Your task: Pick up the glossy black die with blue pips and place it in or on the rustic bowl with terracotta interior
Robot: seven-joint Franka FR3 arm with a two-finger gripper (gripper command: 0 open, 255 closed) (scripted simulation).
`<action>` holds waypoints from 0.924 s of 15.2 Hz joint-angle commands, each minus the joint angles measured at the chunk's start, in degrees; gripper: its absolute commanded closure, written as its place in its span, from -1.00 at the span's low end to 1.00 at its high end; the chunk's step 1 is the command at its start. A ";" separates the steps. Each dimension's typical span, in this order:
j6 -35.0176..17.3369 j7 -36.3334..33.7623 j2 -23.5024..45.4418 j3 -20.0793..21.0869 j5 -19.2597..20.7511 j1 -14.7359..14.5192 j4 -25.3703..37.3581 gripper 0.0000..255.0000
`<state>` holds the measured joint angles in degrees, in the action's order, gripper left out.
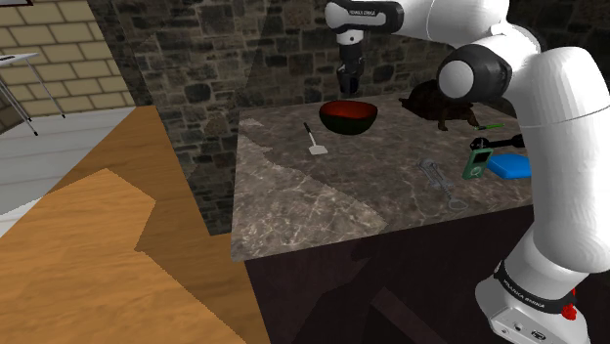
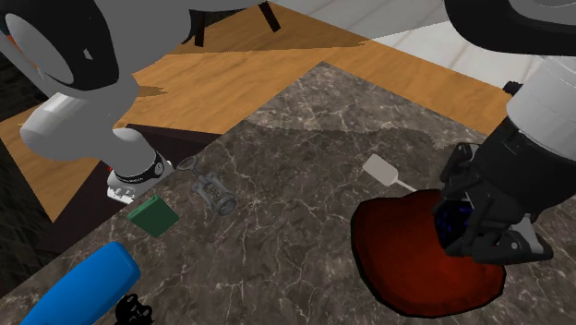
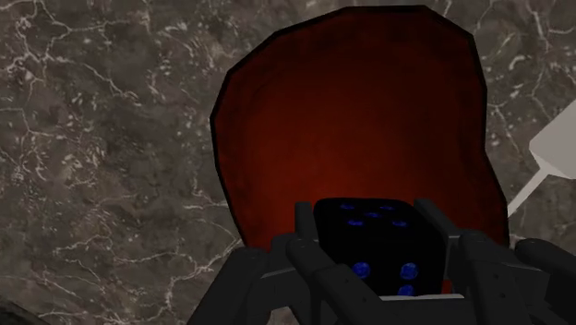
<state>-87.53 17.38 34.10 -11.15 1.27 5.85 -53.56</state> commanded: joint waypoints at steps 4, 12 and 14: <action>-4.61 -0.69 -1.21 0.05 0.23 -0.64 -5.82 1.00; -10.68 -1.24 -2.55 0.07 0.48 -1.12 -13.27 1.00; -10.67 -1.24 -2.53 0.07 0.48 -1.11 -13.24 1.00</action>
<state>-98.06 16.13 31.61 -11.07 1.74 4.73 -66.65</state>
